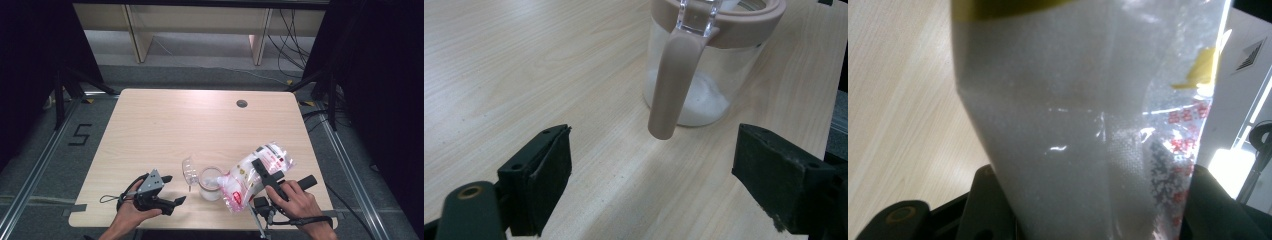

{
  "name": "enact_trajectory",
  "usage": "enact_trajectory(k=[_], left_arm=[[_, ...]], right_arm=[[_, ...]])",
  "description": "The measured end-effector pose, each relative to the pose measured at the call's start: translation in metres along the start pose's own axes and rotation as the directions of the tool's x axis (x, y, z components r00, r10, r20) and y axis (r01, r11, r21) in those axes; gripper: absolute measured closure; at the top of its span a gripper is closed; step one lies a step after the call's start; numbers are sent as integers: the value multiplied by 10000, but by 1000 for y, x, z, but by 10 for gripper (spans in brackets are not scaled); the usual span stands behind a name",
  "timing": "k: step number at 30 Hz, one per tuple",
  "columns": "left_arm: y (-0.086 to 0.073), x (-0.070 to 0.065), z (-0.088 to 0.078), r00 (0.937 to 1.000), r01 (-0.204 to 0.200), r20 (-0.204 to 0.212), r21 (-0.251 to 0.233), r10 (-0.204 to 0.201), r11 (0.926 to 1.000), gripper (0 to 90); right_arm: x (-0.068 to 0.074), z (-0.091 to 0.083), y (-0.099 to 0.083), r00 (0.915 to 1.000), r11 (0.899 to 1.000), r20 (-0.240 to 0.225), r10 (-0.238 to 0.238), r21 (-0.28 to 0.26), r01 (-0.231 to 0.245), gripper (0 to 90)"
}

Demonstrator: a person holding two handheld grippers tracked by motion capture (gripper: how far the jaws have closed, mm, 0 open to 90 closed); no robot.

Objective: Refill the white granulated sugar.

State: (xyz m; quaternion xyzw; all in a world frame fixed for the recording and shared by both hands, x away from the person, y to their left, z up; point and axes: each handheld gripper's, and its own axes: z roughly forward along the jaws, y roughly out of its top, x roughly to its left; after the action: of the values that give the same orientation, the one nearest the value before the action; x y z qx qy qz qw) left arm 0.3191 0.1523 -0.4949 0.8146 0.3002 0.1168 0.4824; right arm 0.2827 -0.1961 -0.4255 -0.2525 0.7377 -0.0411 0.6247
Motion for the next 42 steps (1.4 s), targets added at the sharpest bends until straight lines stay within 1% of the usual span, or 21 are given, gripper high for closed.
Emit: enact_trajectory(k=[8,9,10,11,12,13,14,16,18,20,24,25,27,29,31,33,35,38,39,40,42], left_arm=[[0,0,0,10000,-50,7,24,50,10000,154],[0,0,0,10000,-31,2,21,31,10000,154],[0,0,0,10000,-31,2,21,31,10000,154],[0,0,-1,10000,-38,10,12,38,10000,154],[1,0,-1,10000,-14,-75,49,14,10000,154],[1,0,-1,10000,-14,-75,49,14,10000,154],[0,0,-1,10000,-2,-4,6,2,10000,154],[1,-1,-1,10000,-11,-59,37,11,10000,154],[1,0,-1,10000,-7,3,5,7,10000,154],[1,1,-2,9998,-210,-17,11,210,9998,154],[1,1,-1,9996,-281,14,9,281,9996,154],[1,0,-1,10000,-61,-52,25,61,10000,154],[1,0,-1,10000,-30,-64,28,30,10000,154],[1,0,-1,10000,-80,10,4,80,10000,154],[1,-1,-1,10000,-10,-61,27,10,10000,154],[1,0,-1,9999,-88,-70,42,88,10000,154],[1,-1,-1,10000,-9,-88,44,9,10000,154],[1,-1,-1,10000,-26,-76,41,27,10000,154],[1,0,-1,10000,-10,-55,28,10,10000,154],[1,-1,-1,10000,-11,-85,45,11,10000,154],[1,-1,-1,10000,-26,-78,44,26,10000,154]], right_arm=[[-1,0,0,10000,10000,48,-72,-51,72,563],[3,-1,0,9989,9989,37,464,69,-464,563],[3,-1,0,9989,9989,37,464,69,-464,563],[-1,0,0,10000,10000,40,-45,-60,45,564],[0,0,0,10000,10000,54,11,-55,-10,564],[-1,0,1,10000,10000,44,-56,-61,56,564],[0,-1,1,10000,10000,43,-19,-53,20,565],[0,-1,1,10000,10000,28,30,-24,-30,565],[0,-1,1,10000,10000,24,23,-11,-23,565],[0,-1,1,10000,10000,20,38,-25,-38,566],[-1,-1,1,10000,10000,34,-1,-41,1,567],[-1,-1,1,10000,10000,59,-6,-56,6,567],[-1,-1,0,10000,10000,40,1,-20,-1,568],[-1,-1,0,10000,10000,45,-35,-43,36,568],[-1,-1,0,10000,10000,23,-26,-16,26,569],[-1,-2,0,10000,10000,56,15,-23,-14,569],[-2,-2,0,10000,10000,24,12,-29,-12,570],[-2,-2,0,10000,10000,24,15,-15,-15,570],[0,-2,0,9998,9998,13,213,24,-213,570],[-1,-2,-1,10000,10000,10,73,14,-73,570],[-1,-2,-1,10000,10000,6,36,-3,-36,571]])
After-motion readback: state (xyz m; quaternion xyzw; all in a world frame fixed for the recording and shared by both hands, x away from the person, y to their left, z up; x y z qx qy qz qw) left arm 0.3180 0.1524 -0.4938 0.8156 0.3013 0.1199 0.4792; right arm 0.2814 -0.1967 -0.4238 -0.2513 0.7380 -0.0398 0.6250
